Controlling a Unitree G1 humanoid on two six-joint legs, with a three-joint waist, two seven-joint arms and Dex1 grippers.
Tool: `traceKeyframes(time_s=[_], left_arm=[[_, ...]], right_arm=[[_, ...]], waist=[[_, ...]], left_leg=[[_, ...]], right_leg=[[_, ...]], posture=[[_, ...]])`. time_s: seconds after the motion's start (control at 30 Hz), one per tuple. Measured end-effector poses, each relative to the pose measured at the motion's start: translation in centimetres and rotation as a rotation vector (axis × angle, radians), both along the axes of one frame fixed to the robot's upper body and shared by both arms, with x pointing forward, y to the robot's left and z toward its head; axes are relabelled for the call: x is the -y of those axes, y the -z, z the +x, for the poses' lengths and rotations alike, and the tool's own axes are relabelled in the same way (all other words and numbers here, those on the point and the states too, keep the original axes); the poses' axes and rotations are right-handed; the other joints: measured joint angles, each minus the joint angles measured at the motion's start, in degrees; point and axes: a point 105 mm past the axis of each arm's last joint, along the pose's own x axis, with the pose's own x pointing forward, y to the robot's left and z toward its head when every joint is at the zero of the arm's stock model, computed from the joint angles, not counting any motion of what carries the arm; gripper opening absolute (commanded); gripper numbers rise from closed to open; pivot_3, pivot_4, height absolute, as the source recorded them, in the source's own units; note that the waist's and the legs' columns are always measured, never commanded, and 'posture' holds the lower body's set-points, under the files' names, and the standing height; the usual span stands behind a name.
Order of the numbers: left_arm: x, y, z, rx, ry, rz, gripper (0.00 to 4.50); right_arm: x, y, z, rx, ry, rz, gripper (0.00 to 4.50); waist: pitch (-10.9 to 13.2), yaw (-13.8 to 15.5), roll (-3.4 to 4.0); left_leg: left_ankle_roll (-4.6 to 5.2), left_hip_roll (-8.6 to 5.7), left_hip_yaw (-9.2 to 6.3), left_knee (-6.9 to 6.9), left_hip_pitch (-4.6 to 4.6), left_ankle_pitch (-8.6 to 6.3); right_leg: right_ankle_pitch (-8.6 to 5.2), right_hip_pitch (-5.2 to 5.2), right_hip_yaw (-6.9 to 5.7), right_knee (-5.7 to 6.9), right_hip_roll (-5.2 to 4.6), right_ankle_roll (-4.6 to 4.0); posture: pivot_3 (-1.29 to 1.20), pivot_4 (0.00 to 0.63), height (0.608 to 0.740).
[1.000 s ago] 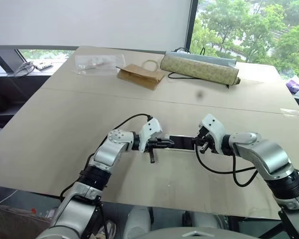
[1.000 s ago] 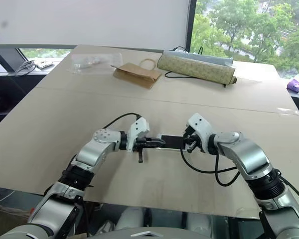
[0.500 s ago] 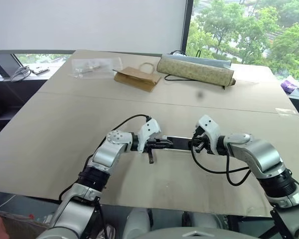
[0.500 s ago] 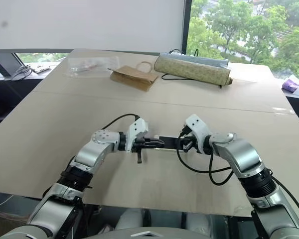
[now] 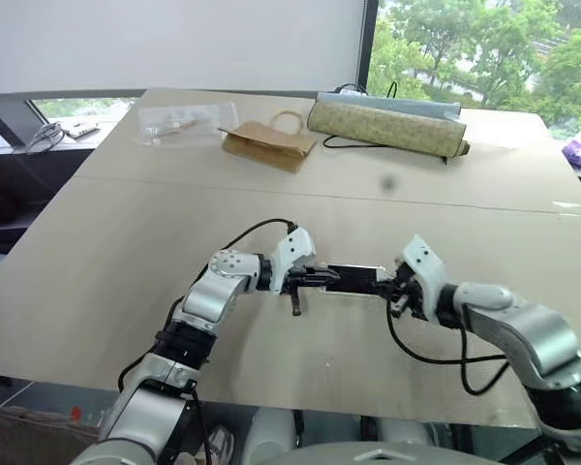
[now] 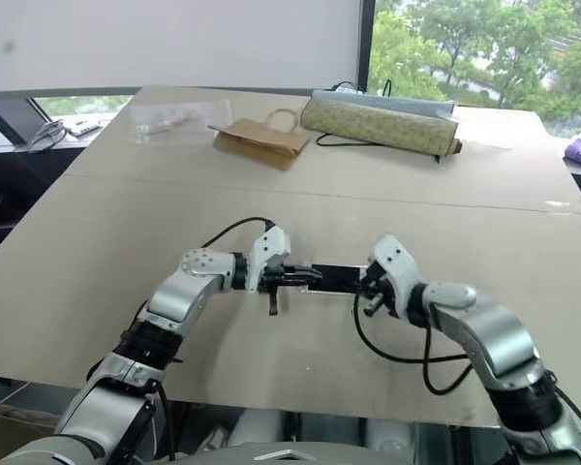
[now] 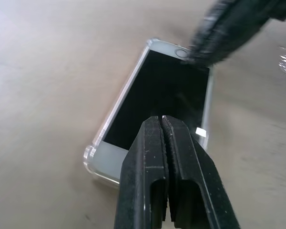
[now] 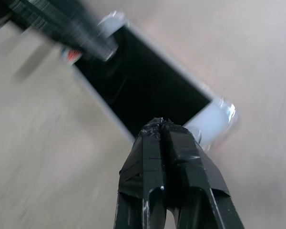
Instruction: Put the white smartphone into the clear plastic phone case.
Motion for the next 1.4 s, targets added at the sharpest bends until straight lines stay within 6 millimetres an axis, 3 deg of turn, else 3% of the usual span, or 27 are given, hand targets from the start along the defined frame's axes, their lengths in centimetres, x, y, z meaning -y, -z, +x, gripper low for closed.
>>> traceKeyframes(time_s=[0.17,0.43,0.53,0.6,0.7,0.77,0.83,0.93,1.03,1.23,1.4], left_arm=[[0.0,0.0,0.1,0.000,-0.001,0.000,0.09],[-0.1,0.0,0.1,0.004,-0.006,0.000,0.09],[-0.3,-0.3,0.1,0.007,-0.025,-0.047,0.09],[-0.5,-0.5,-0.1,-0.005,-0.051,-0.112,0.09],[-1.1,-2.2,0.3,0.009,-0.137,-0.245,0.09],[-2.0,-3.9,0.5,0.048,-0.170,-0.291,0.92],[-3.2,-4.6,0.0,0.064,-0.201,-0.298,1.74],[-5.1,-4.7,-1.3,0.044,-0.260,-0.309,3.09],[-6.1,-5.1,-2.7,0.025,-0.289,-0.319,4.45],[-9.1,-3.9,-5.3,-0.018,-0.384,-0.232,4.45],[-10.7,-3.9,-6.0,-0.011,-0.460,-0.210,4.45]], right_arm=[[0.4,0.2,-0.8,-0.002,-0.005,-0.008,0.00],[0.0,0.5,0.2,0.034,-0.003,-0.060,0.00],[-0.2,0.2,0.2,0.057,0.001,-0.007,0.00],[-0.7,-0.5,0.1,0.106,0.011,0.092,0.00],[-0.7,-3.6,0.2,0.218,0.019,0.251,0.00],[0.3,-4.1,0.0,0.263,0.021,0.227,0.93],[1.3,-3.2,-0.9,0.261,0.015,0.171,1.78],[3.0,-2.0,-2.2,0.239,0.046,0.122,3.19],[4.4,-2.5,-3.0,0.279,0.070,0.097,4.49],[8.0,-3.0,-5.5,0.314,0.154,0.059,4.49],[9.8,-3.3,-7.1,0.321,0.211,0.046,4.49]], waist=[[0.16,0.15,-0.06],[0.32,-0.12,-0.28],[0.40,-0.12,-0.34],[0.71,-0.11,-0.36],[1.40,0.03,-0.41],[1.43,0.36,-0.45],[1.44,0.53,-0.44],[1.47,0.67,-0.44],[1.58,0.79,-0.46],[1.68,1.22,-0.42],[1.68,1.21,-0.45]], left_leg=[[0.00,-0.02,-0.06,-0.05,0.02,0.00],[0.00,0.01,-0.07,0.04,0.17,0.00],[0.00,0.02,-0.08,0.03,0.10,0.00],[0.00,0.02,-0.08,0.01,0.00,0.00],[-0.01,0.02,-0.10,0.05,-0.13,0.01],[-0.03,0.00,-0.07,0.10,-0.15,0.01],[-0.06,-0.02,-0.04,0.05,-0.17,0.02],[-0.28,-0.02,-0.05,-0.01,-0.19,0.14],[-0.22,-0.01,-0.08,0.05,-0.15,0.10],[-0.05,0.03,-0.10,0.12,0.12,0.01],[-0.04,0.04,-0.14,0.17,0.16,0.00]], right_leg=[[-0.02,0.01,-0.03,-0.03,0.12,0.03],[-0.12,0.10,-0.01,-0.02,0.11,-0.13],[-0.08,0.10,-0.01,-0.02,0.12,-0.07],[0.00,0.01,-0.01,-0.01,0.14,0.08],[0.03,-0.06,-0.01,0.02,0.15,0.13],[0.03,-0.07,-0.02,0.00,0.13,0.18],[-0.04,-0.08,0.00,-0.06,0.10,0.28],[-0.08,-0.11,0.01,-0.08,0.10,0.33],[-0.08,-0.10,0.01,-0.03,0.11,0.34],[-0.12,0.11,0.01,0.00,0.11,0.27],[-0.20,0.20,0.01,0.00,0.09,0.12]], posture=[[0.00,0.150,0.740],[0.00,0.150,0.740],[0.00,0.150,0.740],[0.00,0.150,0.740],[0.00,0.150,0.740],[0.00,0.150,0.740],[0.00,0.150,0.740],[0.00,0.150,0.740],[0.00,0.150,0.740],[0.00,0.150,0.740],[0.00,0.150,0.740]])
